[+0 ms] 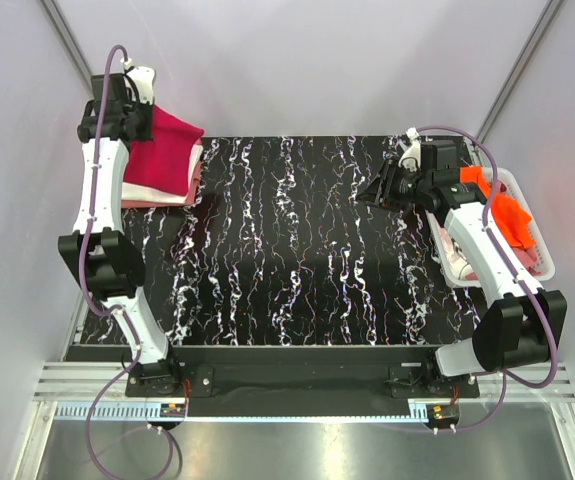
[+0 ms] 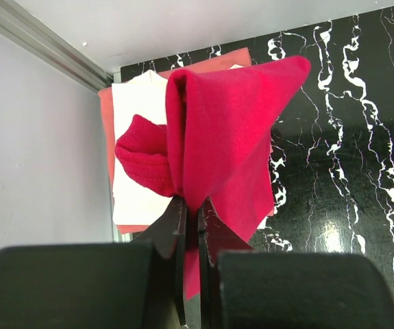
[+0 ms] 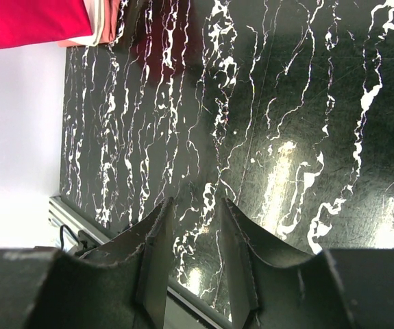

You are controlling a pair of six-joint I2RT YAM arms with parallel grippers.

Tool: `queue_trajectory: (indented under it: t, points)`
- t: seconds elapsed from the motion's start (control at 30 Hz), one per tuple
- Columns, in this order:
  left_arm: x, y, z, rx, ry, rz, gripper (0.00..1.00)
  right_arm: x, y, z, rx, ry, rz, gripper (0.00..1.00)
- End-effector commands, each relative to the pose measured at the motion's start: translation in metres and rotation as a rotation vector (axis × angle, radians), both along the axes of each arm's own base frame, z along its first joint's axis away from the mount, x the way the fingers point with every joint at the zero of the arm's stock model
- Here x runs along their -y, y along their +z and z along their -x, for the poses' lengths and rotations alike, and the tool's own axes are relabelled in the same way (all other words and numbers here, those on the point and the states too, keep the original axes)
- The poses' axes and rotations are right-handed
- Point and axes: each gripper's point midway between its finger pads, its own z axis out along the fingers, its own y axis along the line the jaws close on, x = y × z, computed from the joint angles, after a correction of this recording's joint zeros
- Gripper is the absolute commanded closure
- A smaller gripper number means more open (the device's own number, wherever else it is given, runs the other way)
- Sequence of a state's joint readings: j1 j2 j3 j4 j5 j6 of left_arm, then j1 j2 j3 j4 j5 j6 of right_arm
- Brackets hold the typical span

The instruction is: Fold and stack the t-shirts

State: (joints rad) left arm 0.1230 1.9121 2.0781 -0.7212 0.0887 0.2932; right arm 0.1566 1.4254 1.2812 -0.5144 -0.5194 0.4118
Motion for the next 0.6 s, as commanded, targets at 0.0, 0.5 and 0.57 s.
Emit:
queue_trajectory:
  t: [0.0, 0.5, 0.57]
  points:
    - [0.0, 0.031, -0.002, 0.09, -0.028, -0.018, 1.0, -0.003, 0.019, -0.005, 0.071, 0.025, -0.027, 0.59]
    - [0.018, 0.022, 0.003, 0.058, -0.096, 0.07, 1.0, 0.002, 0.012, -0.012, 0.061, 0.008, -0.038, 0.59]
    - [0.024, 0.017, 0.006, 0.044, -0.113, 0.1, 1.0, 0.003, 0.012, -0.013, 0.061, 0.004, -0.042, 0.59]
